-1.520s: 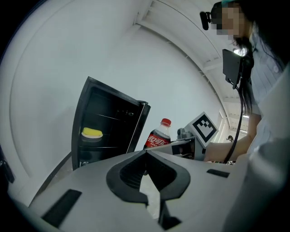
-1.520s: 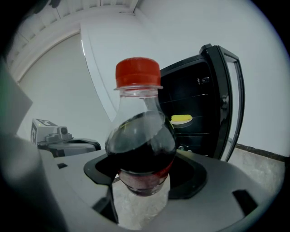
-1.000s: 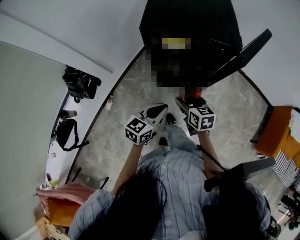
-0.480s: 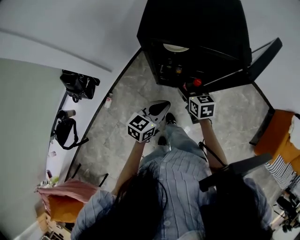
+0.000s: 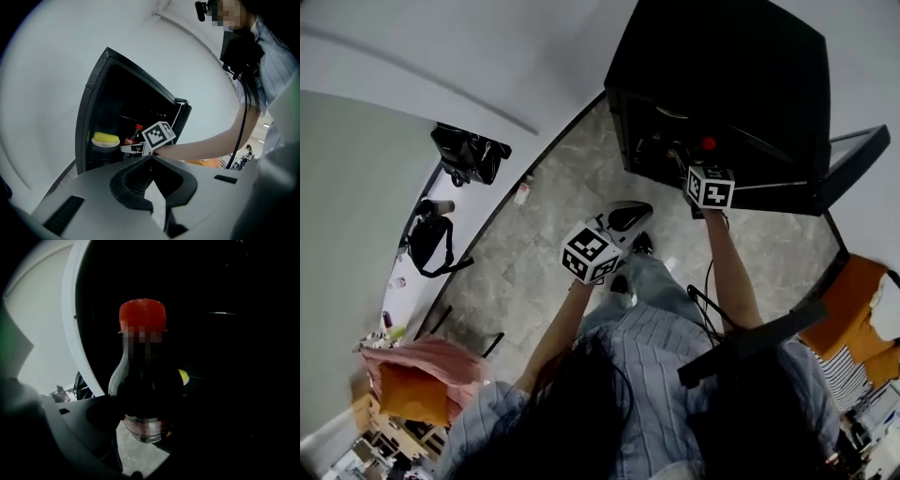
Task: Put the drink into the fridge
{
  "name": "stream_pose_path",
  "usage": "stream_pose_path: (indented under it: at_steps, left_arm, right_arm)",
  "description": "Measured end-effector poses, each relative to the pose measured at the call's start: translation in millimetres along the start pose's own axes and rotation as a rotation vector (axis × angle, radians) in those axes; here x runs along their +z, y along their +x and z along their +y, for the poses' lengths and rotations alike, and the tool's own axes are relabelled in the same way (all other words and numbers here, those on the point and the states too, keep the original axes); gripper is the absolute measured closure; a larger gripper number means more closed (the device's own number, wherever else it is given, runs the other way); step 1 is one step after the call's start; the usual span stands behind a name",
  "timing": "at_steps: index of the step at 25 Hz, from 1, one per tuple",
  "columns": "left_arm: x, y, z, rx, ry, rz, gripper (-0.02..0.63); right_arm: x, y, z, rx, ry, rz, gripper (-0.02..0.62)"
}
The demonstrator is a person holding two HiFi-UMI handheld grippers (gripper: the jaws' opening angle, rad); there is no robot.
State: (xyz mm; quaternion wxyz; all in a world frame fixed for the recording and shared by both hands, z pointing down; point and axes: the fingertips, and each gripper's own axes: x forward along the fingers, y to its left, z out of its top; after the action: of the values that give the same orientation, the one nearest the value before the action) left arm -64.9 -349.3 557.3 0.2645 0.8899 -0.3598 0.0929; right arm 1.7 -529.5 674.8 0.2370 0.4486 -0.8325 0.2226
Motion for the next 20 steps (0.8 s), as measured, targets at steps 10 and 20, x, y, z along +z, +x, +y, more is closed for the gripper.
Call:
stream_pose_path:
  at_steps: [10,20]
  left_arm:
    - [-11,-14,22,0.073,-0.033,0.011,0.598]
    - [-21,-28,24,0.094,-0.058,0.026,0.598]
  right_arm:
    - [-22,40,-29,-0.078,-0.001,0.064,0.288]
    - [-3,55,-33,-0.123,-0.062,-0.038,0.288]
